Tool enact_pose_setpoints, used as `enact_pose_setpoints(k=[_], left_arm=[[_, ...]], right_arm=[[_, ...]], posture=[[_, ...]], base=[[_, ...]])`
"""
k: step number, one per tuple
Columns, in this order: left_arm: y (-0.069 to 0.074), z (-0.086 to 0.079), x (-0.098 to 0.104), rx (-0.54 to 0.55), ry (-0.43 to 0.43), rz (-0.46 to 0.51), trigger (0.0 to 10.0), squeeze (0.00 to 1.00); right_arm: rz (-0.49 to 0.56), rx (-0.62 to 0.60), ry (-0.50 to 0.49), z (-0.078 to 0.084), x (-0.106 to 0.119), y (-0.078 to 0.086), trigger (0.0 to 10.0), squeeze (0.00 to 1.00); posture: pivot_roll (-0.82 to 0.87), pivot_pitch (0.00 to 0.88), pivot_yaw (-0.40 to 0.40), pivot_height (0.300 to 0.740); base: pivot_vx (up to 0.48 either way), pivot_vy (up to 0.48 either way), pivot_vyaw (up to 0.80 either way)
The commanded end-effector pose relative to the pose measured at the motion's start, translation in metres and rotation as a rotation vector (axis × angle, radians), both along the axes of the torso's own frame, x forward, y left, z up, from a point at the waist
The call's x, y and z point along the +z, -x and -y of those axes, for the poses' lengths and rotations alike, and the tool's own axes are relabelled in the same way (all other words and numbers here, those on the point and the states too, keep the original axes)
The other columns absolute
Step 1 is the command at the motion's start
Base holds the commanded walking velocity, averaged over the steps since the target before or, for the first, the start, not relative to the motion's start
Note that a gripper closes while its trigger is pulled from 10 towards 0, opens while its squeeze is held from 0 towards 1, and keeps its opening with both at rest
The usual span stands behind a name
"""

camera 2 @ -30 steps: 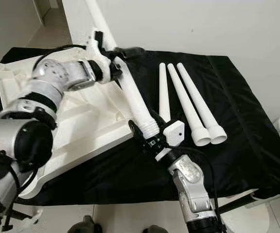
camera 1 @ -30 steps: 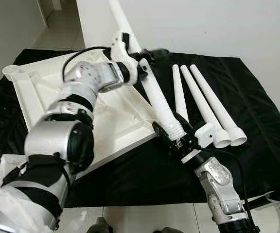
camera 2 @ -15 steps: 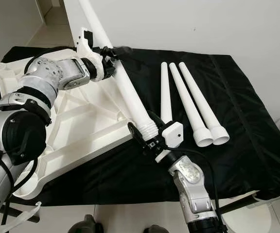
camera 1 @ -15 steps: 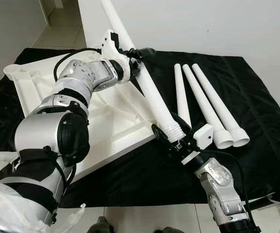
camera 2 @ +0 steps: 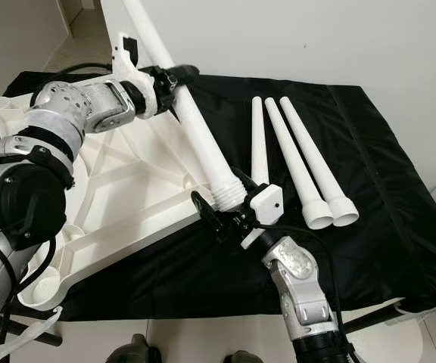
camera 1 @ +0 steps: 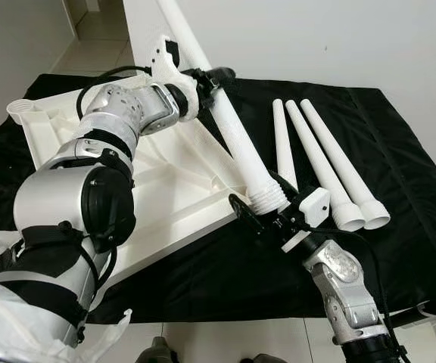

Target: Building children table

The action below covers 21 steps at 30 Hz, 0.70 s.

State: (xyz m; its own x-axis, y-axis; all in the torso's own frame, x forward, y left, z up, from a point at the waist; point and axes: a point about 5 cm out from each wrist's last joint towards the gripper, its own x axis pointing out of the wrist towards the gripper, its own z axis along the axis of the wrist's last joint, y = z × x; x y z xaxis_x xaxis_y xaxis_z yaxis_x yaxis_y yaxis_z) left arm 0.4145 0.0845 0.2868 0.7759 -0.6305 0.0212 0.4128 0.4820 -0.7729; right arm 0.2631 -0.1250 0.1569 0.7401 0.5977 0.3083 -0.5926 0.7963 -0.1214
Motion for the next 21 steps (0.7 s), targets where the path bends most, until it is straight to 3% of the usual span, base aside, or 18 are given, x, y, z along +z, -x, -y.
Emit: enact_pose_setpoints(k=[1, 4, 6, 8, 11, 12, 13, 14, 17, 21], left_arm=[[0.000, 0.000, 0.015, -0.007, 0.005, 0.062, 10.0, 0.00], [-0.001, -0.002, 0.023, 0.015, -0.006, 0.111, 10.0, 0.00], [-0.002, -0.005, 0.042, 0.072, -0.088, 0.254, 10.0, 0.00], [-0.002, -0.005, 0.042, 0.072, -0.088, 0.254, 10.0, 0.00], [-0.002, -0.004, 0.051, 0.114, -0.170, 0.353, 10.0, 0.00], [0.000, -0.001, 0.054, 0.129, -0.196, 0.391, 10.0, 0.00], [0.000, -0.001, 0.054, 0.129, -0.196, 0.391, 10.0, 0.00], [0.000, 0.001, 0.056, 0.166, -0.236, 0.427, 10.0, 0.00], [0.003, 0.009, 0.059, 0.253, -0.308, 0.488, 10.0, 0.00], [0.005, 0.014, 0.060, 0.278, -0.325, 0.509, 10.0, 0.00]], right_arm=[[-0.014, -0.013, -0.023, 0.002, 0.001, -0.002, 10.0, 1.00], [-0.012, -0.025, -0.055, 0.004, 0.008, -0.006, 10.0, 1.00], [0.010, -0.074, -0.112, 0.004, 0.026, -0.016, 10.0, 1.00], [0.010, -0.074, -0.112, 0.004, 0.026, -0.016, 10.0, 1.00], [0.024, -0.189, -0.108, 0.007, 0.038, -0.027, 10.0, 1.00], [0.006, -0.219, -0.110, 0.007, 0.041, -0.031, 10.0, 0.87], [0.006, -0.219, -0.110, 0.007, 0.041, -0.031, 10.0, 0.87], [-0.009, -0.236, -0.105, 0.006, 0.042, -0.034, 10.0, 0.00], [-0.025, -0.286, -0.069, 0.001, 0.045, -0.041, 10.0, 0.00], [-0.037, -0.311, -0.059, -0.001, 0.046, -0.045, 10.0, 0.00]], posture=[[0.01, 0.000, 0.006, 0.740], [0.00, 0.000, 0.004, 0.740], [0.01, 0.000, -0.005, 0.740], [0.01, 0.000, -0.005, 0.740], [0.00, 0.000, -0.011, 0.740], [0.00, 0.000, -0.017, 0.740], [0.00, 0.000, -0.017, 0.740], [0.00, 0.000, -0.019, 0.740], [0.01, 0.000, -0.027, 0.740], [0.01, 0.000, -0.027, 0.740]], base=[[0.000, 0.000, 0.00], [0.000, 0.000, 0.00], [0.000, 0.000, 0.00], [0.000, 0.000, 0.00], [0.000, 0.000, 0.00], [0.000, 0.000, 0.00], [0.000, 0.000, 0.00], [0.000, 0.000, 0.00], [0.000, 0.000, 0.00], [0.000, 0.000, 0.00]])
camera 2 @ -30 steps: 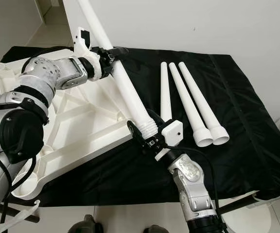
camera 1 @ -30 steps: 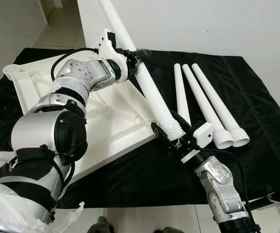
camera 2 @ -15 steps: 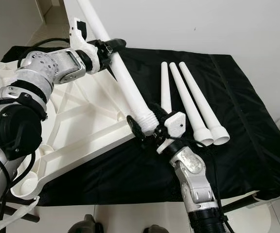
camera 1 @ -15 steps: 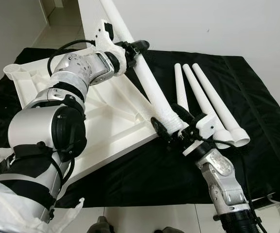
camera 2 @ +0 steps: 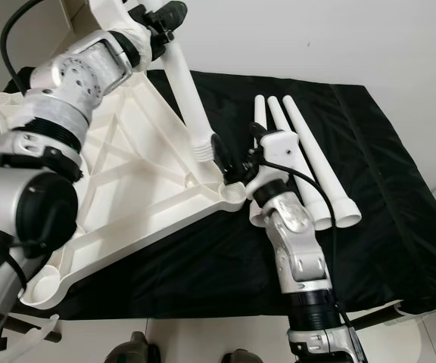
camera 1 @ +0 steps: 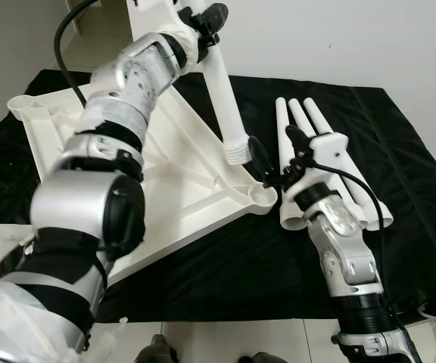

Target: Building children table

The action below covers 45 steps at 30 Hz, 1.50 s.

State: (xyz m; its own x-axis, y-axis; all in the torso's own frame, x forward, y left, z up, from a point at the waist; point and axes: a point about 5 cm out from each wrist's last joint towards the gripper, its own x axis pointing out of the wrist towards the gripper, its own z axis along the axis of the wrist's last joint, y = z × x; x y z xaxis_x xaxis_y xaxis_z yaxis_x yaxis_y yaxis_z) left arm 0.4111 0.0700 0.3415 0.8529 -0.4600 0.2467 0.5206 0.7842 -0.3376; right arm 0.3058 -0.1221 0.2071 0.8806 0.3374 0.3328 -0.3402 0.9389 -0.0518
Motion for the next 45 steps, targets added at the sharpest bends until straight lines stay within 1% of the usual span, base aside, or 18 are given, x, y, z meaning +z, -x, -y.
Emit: enact_pose_setpoints(k=[1, 3, 7, 8, 10, 12, 13, 14, 15, 17, 22, 24, 25, 29, 30, 33, 39, 45], left_arm=[[0.003, 0.005, 0.004, 0.026, 0.004, 0.036, 10.0, 0.00], [0.005, 0.015, 0.000, 0.038, -0.002, 0.039, 10.0, 0.00], [0.006, 0.018, -0.001, 0.042, -0.005, 0.041, 10.0, 0.00], [0.009, 0.025, -0.003, 0.045, -0.030, 0.059, 10.0, 0.00], [0.009, 0.025, -0.003, 0.045, -0.030, 0.059, 10.0, 0.00], [0.018, 0.044, -0.003, 0.030, -0.030, 0.080, 10.0, 0.00], [0.018, 0.044, -0.003, 0.030, -0.030, 0.080, 10.0, 0.00], [0.022, 0.054, -0.003, 0.019, -0.025, 0.085, 10.0, 0.00], [0.022, 0.054, -0.003, 0.019, -0.025, 0.085, 10.0, 0.00], [0.029, 0.067, 0.002, 0.015, -0.034, 0.114, 10.0, 0.00], [0.037, 0.079, 0.005, 0.011, -0.055, 0.148, 10.0, 0.00], [0.043, 0.085, 0.006, -0.001, -0.062, 0.167, 10.0, 0.00], [0.043, 0.085, 0.006, -0.001, -0.062, 0.167, 10.0, 0.00], [0.048, 0.090, 0.006, -0.012, -0.057, 0.176, 10.0, 0.00], [0.048, 0.090, 0.006, -0.012, -0.057, 0.176, 10.0, 0.00], [0.056, 0.098, 0.008, -0.039, -0.056, 0.188, 10.0, 0.00], [0.061, 0.102, 0.008, -0.050, -0.062, 0.200, 10.0, 0.00], [0.063, 0.103, 0.008, -0.052, -0.064, 0.202, 10.0, 0.00]], right_arm=[[-0.042, -0.023, 0.012, -0.001, -0.004, -0.004, 10.0, 0.00], [-0.061, -0.027, 0.014, -0.005, -0.003, -0.009, 10.0, 0.00], [-0.066, -0.030, 0.014, -0.006, -0.003, -0.010, 10.0, 0.00], [-0.070, -0.040, 0.020, -0.008, -0.002, -0.012, 10.0, 0.00], [-0.070, -0.040, 0.020, -0.008, -0.002, -0.012, 10.0, 0.00], [-0.090, -0.075, 0.044, -0.011, 0.000, -0.022, 10.0, 0.00], [-0.090, -0.075, 0.044, -0.011, 0.000, -0.022, 10.0, 0.00], [-0.115, -0.099, 0.057, -0.013, 0.000, -0.028, 10.0, 0.00], [-0.115, -0.099, 0.057, -0.013, 0.000, -0.028, 10.0, 0.00], [-0.135, -0.139, 0.079, -0.019, 0.002, -0.038, 10.0, 0.00], [-0.143, -0.170, 0.129, -0.027, 0.003, -0.045, 10.0, 0.00], [-0.148, -0.263, 0.170, -0.026, 0.003, -0.051, 10.0, 0.00], [-0.148, -0.263, 0.170, -0.026, 0.003, -0.051, 10.0, 0.00], [-0.154, -0.376, 0.166, -0.026, 0.003, -0.055, 10.0, 0.00], [-0.154, -0.376, 0.166, -0.026, 0.003, -0.055, 10.0, 0.00], [-0.154, -0.479, 0.147, -0.036, -0.003, -0.053, 10.0, 0.00], [-0.126, -0.493, 0.169, -0.041, -0.001, -0.053, 10.0, 0.00], [-0.097, -0.519, 0.157, -0.043, 0.006, -0.055, 10.0, 0.00]], posture=[[0.02, 0.000, -0.039, 0.740], [0.02, 0.000, -0.040, 0.740], [0.02, 0.000, -0.040, 0.740], [0.02, 0.000, -0.042, 0.740], [0.02, 0.000, -0.042, 0.740], [0.02, 0.000, -0.043, 0.740], [0.02, 0.000, -0.043, 0.740], [0.02, 0.000, -0.043, 0.740], [0.02, 0.000, -0.043, 0.740], [0.03, 0.000, -0.046, 0.740], [0.03, 0.000, -0.049, 0.740], [0.04, 0.000, -0.052, 0.740], [0.04, 0.000, -0.052, 0.740], [0.04, 0.000, -0.052, 0.740], [0.04, 0.000, -0.052, 0.740], [0.04, 0.000, -0.056, 0.740], [0.04, 0.000, -0.058, 0.740], [0.04, 0.000, -0.060, 0.740]], base=[[0.000, 0.000, 0.00], [0.000, 0.000, 0.00], [0.000, 0.000, 0.00], [0.000, 0.000, 0.00], [0.000, 0.000, 0.00], [0.000, 0.000, 0.00], [0.000, 0.000, 0.00], [0.000, 0.000, 0.00], [0.000, 0.000, 0.00], [0.000, 0.000, 0.00], [0.000, 0.000, 0.00], [0.000, 0.000, 0.00], [0.000, 0.000, 0.00], [0.000, 0.000, 0.00], [0.000, 0.000, 0.00], [0.000, 0.000, 0.00], [0.000, 0.000, 0.00], [0.000, 0.000, 0.00]])
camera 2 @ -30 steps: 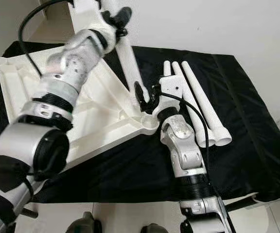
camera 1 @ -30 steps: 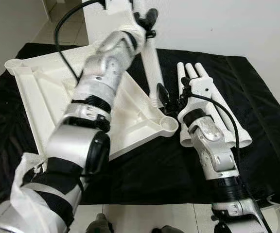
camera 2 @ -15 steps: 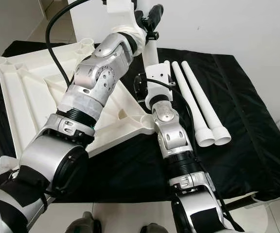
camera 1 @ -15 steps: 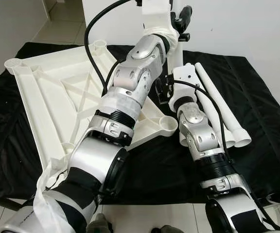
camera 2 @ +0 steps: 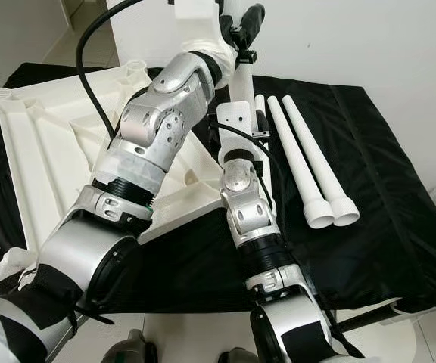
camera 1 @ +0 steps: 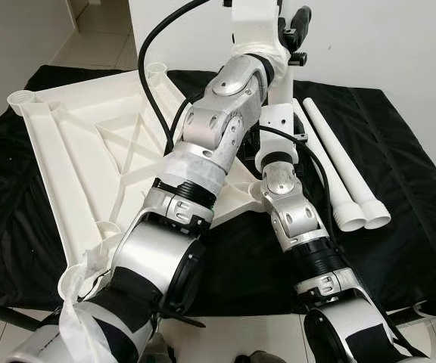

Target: Building children table

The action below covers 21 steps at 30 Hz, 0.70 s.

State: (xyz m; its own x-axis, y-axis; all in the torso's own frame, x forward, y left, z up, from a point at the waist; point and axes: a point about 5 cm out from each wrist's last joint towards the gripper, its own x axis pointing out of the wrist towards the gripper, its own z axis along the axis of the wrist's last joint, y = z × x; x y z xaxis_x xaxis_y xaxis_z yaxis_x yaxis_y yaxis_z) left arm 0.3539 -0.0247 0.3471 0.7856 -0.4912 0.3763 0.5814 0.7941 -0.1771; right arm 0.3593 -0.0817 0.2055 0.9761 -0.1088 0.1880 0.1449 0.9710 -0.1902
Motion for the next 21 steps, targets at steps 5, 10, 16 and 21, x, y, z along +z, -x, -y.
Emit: enact_pose_setpoints(k=[5, 10, 16, 21], left_arm=[[0.008, 0.009, 0.003, -0.042, -0.006, 0.006, 10.0, 0.00], [0.009, 0.010, 0.002, -0.048, -0.010, 0.003, 10.0, 0.00], [0.010, 0.011, 0.001, -0.051, -0.017, 0.002, 10.0, 0.00], [0.010, 0.011, 0.000, -0.048, -0.019, -0.001, 10.0, 0.00]], right_arm=[[0.057, -0.011, 0.008, -0.005, 0.011, -0.001, 10.0, 0.00], [0.089, -0.017, 0.007, -0.005, 0.018, -0.001, 10.0, 0.00], [0.103, -0.021, 0.020, -0.005, 0.019, -0.001, 10.0, 0.00], [0.106, -0.011, 0.001, -0.007, 0.019, -0.001, 10.0, 0.00]], posture=[[0.04, 0.000, -0.058, 0.740], [0.04, 0.000, -0.056, 0.740], [0.04, 0.000, -0.055, 0.740], [0.04, 0.000, -0.055, 0.740]], base=[[0.000, 0.000, 0.00], [0.000, 0.000, 0.00], [0.000, 0.000, 0.00], [0.000, 0.000, 0.00]])
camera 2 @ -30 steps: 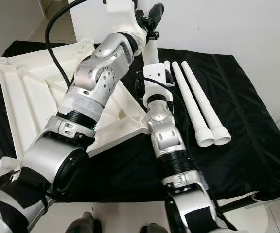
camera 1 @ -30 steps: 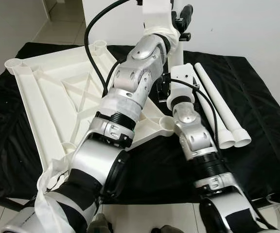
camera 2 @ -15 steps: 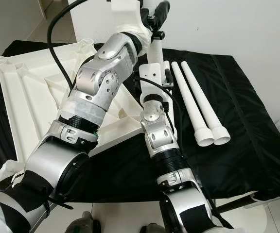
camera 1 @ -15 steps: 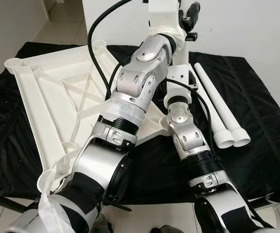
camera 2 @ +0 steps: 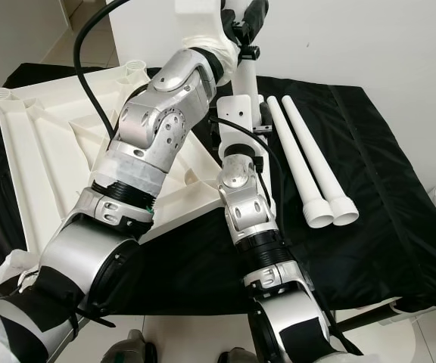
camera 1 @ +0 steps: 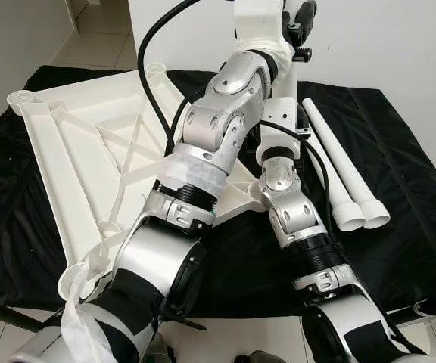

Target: Building children table

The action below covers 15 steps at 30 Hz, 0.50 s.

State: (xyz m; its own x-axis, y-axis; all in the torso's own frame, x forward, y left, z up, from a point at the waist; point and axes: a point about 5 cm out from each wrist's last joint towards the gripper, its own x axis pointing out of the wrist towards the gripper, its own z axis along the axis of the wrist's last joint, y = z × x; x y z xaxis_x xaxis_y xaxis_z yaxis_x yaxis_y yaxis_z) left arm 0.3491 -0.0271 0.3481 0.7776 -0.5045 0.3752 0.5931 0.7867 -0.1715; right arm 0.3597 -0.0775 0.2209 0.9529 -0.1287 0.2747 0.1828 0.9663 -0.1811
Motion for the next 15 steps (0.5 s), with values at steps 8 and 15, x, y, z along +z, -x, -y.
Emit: enact_pose_setpoints(k=[8, 15], left_arm=[[0.0038, 0.0075, -0.0007, -0.026, -0.012, -0.006, 10.0, 0.00], [0.0041, 0.0079, -0.0008, -0.025, -0.015, -0.007, 10.0, 0.00]], right_arm=[[0.017, 0.004, -0.001, -0.0013, 0.0042, 0.0002, 10.0, 0.00], [0.024, 0.010, 0.001, -0.0017, 0.0070, -0.0014, 3.5, 0.00]], posture=[[0.04, 0.000, -0.055, 0.740], [0.04, 0.000, -0.055, 0.740]], base=[[0.000, 0.000, 0.00], [0.000, 0.000, 0.00]])
